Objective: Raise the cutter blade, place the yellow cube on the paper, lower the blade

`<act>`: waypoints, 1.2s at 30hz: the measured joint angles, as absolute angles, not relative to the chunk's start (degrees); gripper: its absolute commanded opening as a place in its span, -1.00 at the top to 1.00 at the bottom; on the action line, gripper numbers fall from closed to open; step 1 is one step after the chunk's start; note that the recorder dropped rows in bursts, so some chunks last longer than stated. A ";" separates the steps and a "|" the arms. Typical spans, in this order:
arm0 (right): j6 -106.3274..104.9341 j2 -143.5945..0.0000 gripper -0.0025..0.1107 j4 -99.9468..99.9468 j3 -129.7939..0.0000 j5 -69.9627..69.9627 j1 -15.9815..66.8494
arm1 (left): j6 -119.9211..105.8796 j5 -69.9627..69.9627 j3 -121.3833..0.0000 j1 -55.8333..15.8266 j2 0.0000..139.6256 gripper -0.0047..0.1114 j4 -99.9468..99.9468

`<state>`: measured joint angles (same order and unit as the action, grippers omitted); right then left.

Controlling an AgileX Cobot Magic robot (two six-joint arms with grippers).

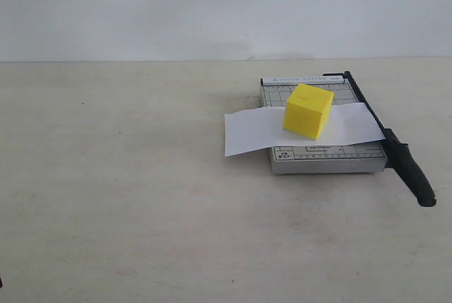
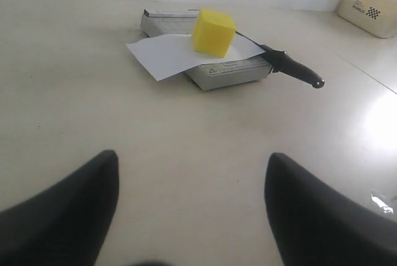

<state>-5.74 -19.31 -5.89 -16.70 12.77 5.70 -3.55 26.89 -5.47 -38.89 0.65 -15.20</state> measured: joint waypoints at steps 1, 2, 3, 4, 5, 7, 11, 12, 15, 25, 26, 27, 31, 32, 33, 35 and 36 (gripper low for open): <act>-5.74 -16.41 0.96 -5.89 -16.70 12.89 5.70 | -3.55 26.73 -5.21 -38.89 0.65 -0.17 -15.20; -5.74 -13.27 0.96 -5.89 -16.70 12.89 5.70 | -3.55 26.73 -5.07 -38.89 0.65 -0.17 -15.20; -5.74 -10.37 0.96 -5.89 -16.70 12.70 5.70 | -3.55 26.73 -5.07 -38.89 0.65 -0.17 -15.20; -5.74 -8.30 0.96 -5.89 -16.70 12.28 5.70 | -3.55 26.73 -4.98 -38.89 0.65 -0.17 -15.20; -5.74 -6.11 0.96 -5.89 -16.70 11.81 5.70 | -3.55 26.73 -4.98 -38.89 0.65 -0.17 -15.20; -5.74 -3.43 0.96 -5.89 -16.70 10.38 5.70 | -3.55 26.73 -4.98 -38.89 0.65 -0.17 -15.20; -5.74 -2.45 0.96 -5.89 -14.50 3.69 5.70 | -3.55 26.73 -4.98 -38.89 0.65 -0.17 -15.20; -5.74 -2.43 0.96 -5.89 -13.04 0.98 5.70 | -3.55 26.73 -4.98 -38.89 0.65 -0.17 -15.20; -5.74 -1.94 0.96 -5.89 -8.01 -5.84 5.70 | -3.55 26.73 -4.98 -38.89 0.65 -0.17 -15.20; -5.74 -0.34 0.96 -6.08 -0.31 -5.46 5.70 | -3.55 26.73 -4.98 -38.89 0.65 -0.17 -15.20; -5.74 -0.34 0.96 -6.08 -0.31 -4.55 5.70 | -3.55 26.73 -4.98 -38.89 0.65 -0.17 -15.20; -5.74 -0.34 0.96 -6.08 -0.31 -3.32 5.70 | -3.55 26.73 -4.98 -38.89 0.65 -0.17 -15.20; -5.74 -0.34 0.96 -6.08 -0.17 -1.97 5.70 | -3.55 26.61 -4.41 -38.89 0.65 -0.17 -15.20; -5.74 -0.34 0.96 -6.08 -0.05 -1.82 5.70 | -3.55 26.61 -3.94 -38.89 0.65 -0.17 -15.20; -5.74 -0.34 0.96 -6.08 0.00 -1.74 5.70 | -3.55 26.61 -3.51 -38.89 0.65 -0.17 -15.20; -5.74 -0.34 0.96 -6.08 0.03 -1.59 5.70 | -3.55 26.61 -2.30 -38.89 0.65 -0.17 -15.20; -5.74 -0.34 0.96 -6.08 0.03 -1.59 5.70 | -3.55 26.61 -1.80 -38.89 0.65 -0.17 -15.20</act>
<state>-5.74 -0.34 -6.08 0.03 -1.59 5.70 -3.55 26.61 -1.80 -38.89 0.65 -15.20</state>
